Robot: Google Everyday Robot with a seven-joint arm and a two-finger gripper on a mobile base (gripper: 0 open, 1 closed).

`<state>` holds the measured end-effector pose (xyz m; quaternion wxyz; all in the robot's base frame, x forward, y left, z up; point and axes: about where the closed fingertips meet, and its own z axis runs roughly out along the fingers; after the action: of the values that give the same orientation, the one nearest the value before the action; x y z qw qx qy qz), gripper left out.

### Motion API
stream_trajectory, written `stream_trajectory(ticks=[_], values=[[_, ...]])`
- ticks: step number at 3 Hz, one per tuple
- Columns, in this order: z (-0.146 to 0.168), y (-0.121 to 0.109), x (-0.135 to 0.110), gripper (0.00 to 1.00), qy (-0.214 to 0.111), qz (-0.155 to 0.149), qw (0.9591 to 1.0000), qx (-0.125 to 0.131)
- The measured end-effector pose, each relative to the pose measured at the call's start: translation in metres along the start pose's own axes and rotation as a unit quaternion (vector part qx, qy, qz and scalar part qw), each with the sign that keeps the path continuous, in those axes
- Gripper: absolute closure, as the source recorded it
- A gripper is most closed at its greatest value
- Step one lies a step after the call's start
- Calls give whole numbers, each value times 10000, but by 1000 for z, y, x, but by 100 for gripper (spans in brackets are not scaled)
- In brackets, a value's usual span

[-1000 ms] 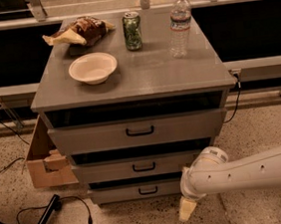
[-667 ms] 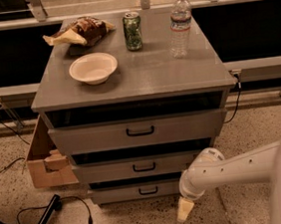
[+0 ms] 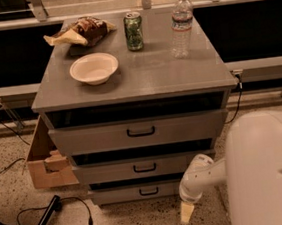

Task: Open bottom drawer

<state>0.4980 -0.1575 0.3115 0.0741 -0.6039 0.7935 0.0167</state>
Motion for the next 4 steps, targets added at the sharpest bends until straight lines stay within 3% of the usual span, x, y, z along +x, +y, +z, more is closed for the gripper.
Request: stream_trajectory(ticks=[1,2,3,4], values=[[34,-10,11,0,186,-348,9990,212],[60,-21,7,0,353,-974,9939,370],[90,-24,0,0,387,-1362,9889,454],[116,-29,-9,0,384,-1497,9864,557]])
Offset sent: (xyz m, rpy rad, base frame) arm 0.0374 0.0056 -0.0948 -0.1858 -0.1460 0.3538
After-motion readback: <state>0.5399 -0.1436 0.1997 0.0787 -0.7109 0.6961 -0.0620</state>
